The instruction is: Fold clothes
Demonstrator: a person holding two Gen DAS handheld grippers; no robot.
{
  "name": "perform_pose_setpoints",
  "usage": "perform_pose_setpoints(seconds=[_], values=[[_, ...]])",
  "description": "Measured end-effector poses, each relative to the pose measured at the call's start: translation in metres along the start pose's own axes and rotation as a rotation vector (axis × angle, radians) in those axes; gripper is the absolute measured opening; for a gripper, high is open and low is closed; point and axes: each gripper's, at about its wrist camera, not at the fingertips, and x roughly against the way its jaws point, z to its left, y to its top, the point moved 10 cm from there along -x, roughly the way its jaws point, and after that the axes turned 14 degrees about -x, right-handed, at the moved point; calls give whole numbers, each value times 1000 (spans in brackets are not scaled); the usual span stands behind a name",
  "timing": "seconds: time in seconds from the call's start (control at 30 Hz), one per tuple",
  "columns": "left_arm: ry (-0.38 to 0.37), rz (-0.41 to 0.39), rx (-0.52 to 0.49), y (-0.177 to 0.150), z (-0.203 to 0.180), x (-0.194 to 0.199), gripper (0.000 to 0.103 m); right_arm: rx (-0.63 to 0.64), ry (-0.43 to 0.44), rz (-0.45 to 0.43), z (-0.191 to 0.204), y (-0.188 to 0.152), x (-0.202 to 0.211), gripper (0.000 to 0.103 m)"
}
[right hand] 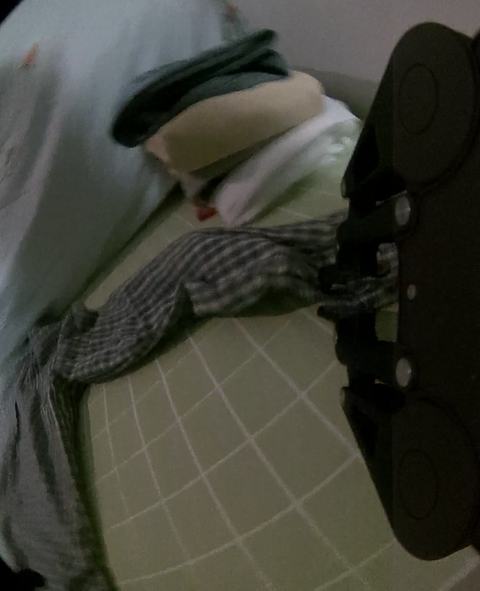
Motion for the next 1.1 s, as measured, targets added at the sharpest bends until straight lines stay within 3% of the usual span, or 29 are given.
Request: perform_pose_setpoints(seconds=[0.1,0.13,0.2,0.27,0.37,0.43,0.47,0.53,0.6,0.63,0.67,0.7,0.83,0.87,0.93,0.97,1.0,1.03,1.07,1.1], values=[[-8,-2,-9,1,-1,-1,103,-262,71,6,-22,14,9,51],[-9,-3,-9,1,-1,-1,103,-359,84,-3,-33,19,11,55],[-7,-4,-5,1,0,0,103,-551,91,-26,-58,25,14,73],[-4,-6,1,0,2,1,103,-761,83,-30,-84,20,11,82],[0,-9,10,0,4,2,103,-1032,35,14,-115,-3,-6,84],[3,-11,16,-1,5,2,103,-1059,-35,109,-121,-22,-28,83],[4,-11,17,-1,6,3,103,-1041,-53,154,-118,-27,-34,82],[8,-12,23,0,7,3,103,-982,-47,210,-106,-29,-38,63],[11,-13,30,2,8,4,103,-906,0,203,-93,-20,-38,36],[11,-13,34,3,8,5,103,-868,24,199,-87,-15,-37,29],[11,-14,35,4,9,5,103,-844,30,192,-84,-12,-36,14],[11,-16,34,5,9,5,103,-834,18,183,-85,-10,-34,8],[19,-21,30,5,13,7,103,-856,-219,68,-130,-9,-21,7],[19,-18,34,5,14,6,103,-848,-250,78,-135,-11,-23,8],[15,-12,42,4,17,4,103,-805,-246,176,-131,-21,-41,12],[17,-13,45,4,19,4,103,-785,-244,210,-128,-24,-47,19],[19,-16,48,4,20,5,103,-771,-248,217,-125,-24,-49,37],[22,-19,51,4,22,6,103,-764,-254,206,-123,-22,-47,48],[26,-20,56,4,24,7,103,-767,-255,188,-121,-18,-44,69],[30,-20,65,4,27,7,103,-774,-255,168,-120,-14,-43,84]])
